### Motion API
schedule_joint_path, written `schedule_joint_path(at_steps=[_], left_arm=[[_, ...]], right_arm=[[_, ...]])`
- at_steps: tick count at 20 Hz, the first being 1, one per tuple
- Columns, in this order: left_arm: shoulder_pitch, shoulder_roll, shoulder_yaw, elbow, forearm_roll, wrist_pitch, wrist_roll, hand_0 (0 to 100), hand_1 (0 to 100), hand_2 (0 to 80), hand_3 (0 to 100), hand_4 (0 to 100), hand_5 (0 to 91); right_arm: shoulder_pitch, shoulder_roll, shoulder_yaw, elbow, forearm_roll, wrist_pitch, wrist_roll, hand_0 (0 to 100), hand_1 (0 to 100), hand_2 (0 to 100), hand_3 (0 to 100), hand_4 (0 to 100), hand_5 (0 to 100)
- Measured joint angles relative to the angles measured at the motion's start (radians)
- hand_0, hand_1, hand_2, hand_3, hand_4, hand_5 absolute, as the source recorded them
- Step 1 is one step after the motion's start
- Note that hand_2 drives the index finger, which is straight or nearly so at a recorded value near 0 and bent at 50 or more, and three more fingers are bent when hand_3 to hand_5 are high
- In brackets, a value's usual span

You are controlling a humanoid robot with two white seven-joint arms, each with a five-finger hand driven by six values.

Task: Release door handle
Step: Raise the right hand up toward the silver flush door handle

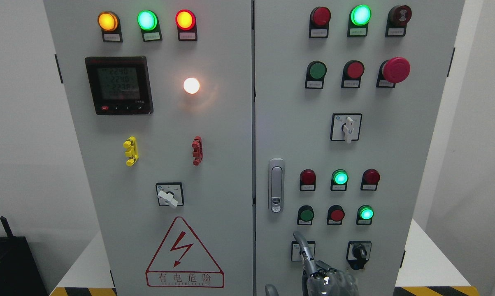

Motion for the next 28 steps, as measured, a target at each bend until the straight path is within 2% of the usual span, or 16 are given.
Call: schedule_joint_path(at_steps=[5, 11, 28], left_arm=[[0.0, 0.0, 0.0, 0.0, 0.0, 0.0, 0.0, 12, 39, 0.0, 0, 0, 0.0], [0.0, 0.0, 0.0, 0.0, 0.0, 0.0, 0.0, 12, 39, 0.0, 0, 0, 0.0], [0.001, 0.0, 0.0, 0.0, 0.0, 0.0, 0.0, 12, 39, 0.0, 0, 0, 0.0]], right_arm=[[-0.045, 0.002, 0.017, 0.051, 0.045, 0.056, 0.016, 39, 21, 0, 100, 92, 97], [-0.102, 0.003, 0.027, 0.114, 0.072, 0.088, 0.022, 40, 21, 0, 100, 92, 97], [-0.188, 0.005, 0.02, 0.217, 0.082, 0.126, 0.045, 41, 20, 0, 100, 92, 97]])
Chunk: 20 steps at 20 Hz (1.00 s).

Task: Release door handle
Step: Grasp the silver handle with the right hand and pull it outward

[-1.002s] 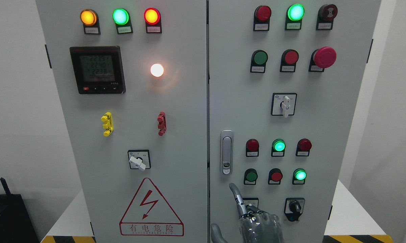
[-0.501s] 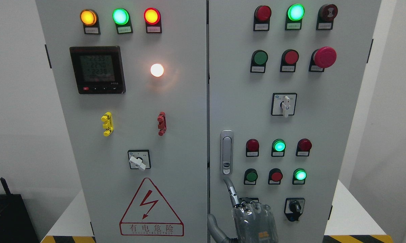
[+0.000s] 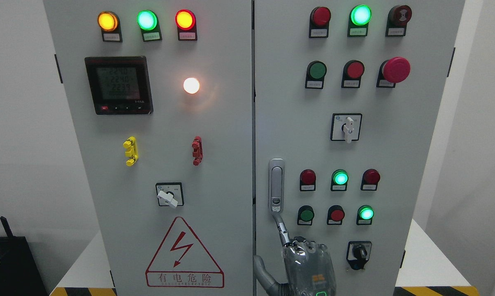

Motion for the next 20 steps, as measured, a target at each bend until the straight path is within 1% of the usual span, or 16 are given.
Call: schedule_joint_path(at_steps=[20], left_arm=[[0.0, 0.0, 0.0, 0.0, 0.0, 0.0, 0.0, 12, 39, 0.0, 0, 0, 0.0]], right_arm=[[-0.022, 0.008, -0.026, 0.025, 0.002, 0.0, 0.001, 41, 20, 0, 100, 92, 97]])
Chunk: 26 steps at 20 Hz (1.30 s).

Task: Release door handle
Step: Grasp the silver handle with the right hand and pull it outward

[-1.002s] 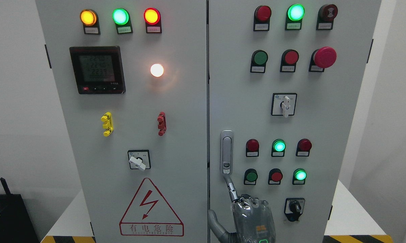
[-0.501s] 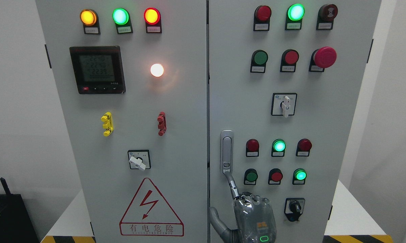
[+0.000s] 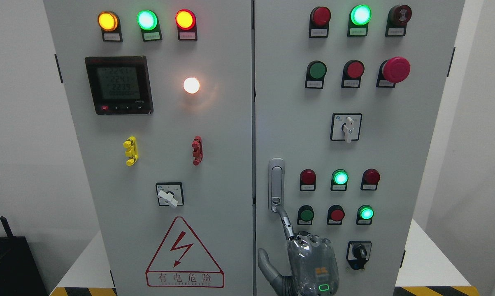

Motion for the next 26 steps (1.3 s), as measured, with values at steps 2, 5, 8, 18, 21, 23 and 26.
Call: schedule_joint_path(at_steps=[2, 5, 8, 18, 21, 23, 26], left_arm=[[0.0, 0.0, 0.0, 0.0, 0.0, -0.001, 0.0, 12, 39, 0.0, 0, 0, 0.0], [0.0, 0.0, 0.0, 0.0, 0.0, -0.004, 0.0, 12, 39, 0.0, 0, 0, 0.0], [0.0, 0.0, 0.0, 0.0, 0.0, -0.005, 0.0, 12, 39, 0.0, 0, 0, 0.0], [0.0, 0.0, 0.0, 0.0, 0.0, 0.0, 0.0, 12, 39, 0.0, 0, 0, 0.0], [0.0, 0.0, 0.0, 0.0, 0.0, 0.0, 0.0, 12, 39, 0.0, 0, 0, 0.0], [0.0, 0.0, 0.0, 0.0, 0.0, 0.0, 0.0, 12, 39, 0.0, 0, 0, 0.0], [0.0, 0.0, 0.0, 0.0, 0.0, 0.0, 0.0, 12, 39, 0.0, 0, 0, 0.0]], right_arm=[[0.0, 0.001, 0.0, 0.001, 0.0, 0.0, 0.0, 41, 20, 0, 100, 92, 97], [0.001, 0.002, -0.001, 0.002, 0.0, -0.003, 0.0, 41, 20, 0, 100, 92, 97], [0.003, 0.003, -0.001, 0.004, 0.0, -0.003, 0.0, 41, 20, 0, 100, 92, 97], [0.002, 0.005, 0.0, 0.011, 0.0, -0.008, 0.011, 41, 20, 0, 100, 92, 97], [0.001, 0.006, 0.0, 0.014, 0.0, -0.008, 0.013, 41, 20, 0, 100, 92, 97], [0.0, 0.006, 0.0, 0.016, 0.0, -0.008, 0.014, 41, 20, 0, 100, 92, 97], [-0.001, 0.006, 0.0, 0.02, 0.0, -0.009, 0.014, 41, 20, 0, 100, 92, 97]])
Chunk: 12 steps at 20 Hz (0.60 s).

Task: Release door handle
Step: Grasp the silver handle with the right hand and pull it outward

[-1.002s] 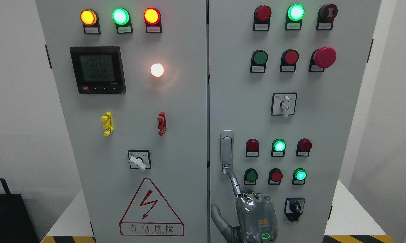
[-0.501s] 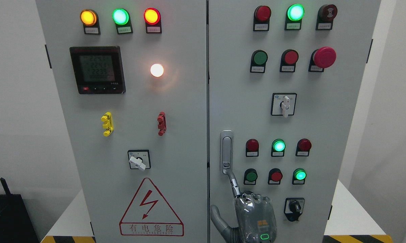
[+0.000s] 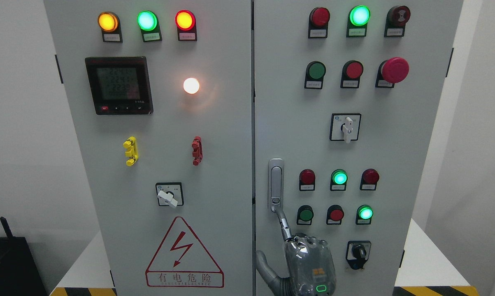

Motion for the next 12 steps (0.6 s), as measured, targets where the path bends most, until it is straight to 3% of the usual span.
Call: schedule_joint_path(at_steps=[12], left_arm=[[0.0, 0.0, 0.0, 0.0, 0.0, 0.0, 0.0, 12, 39, 0.0, 0, 0, 0.0]], right_arm=[[-0.007, 0.001, 0.0, 0.013, 0.0, 0.003, 0.001, 41, 19, 0, 100, 92, 97]])
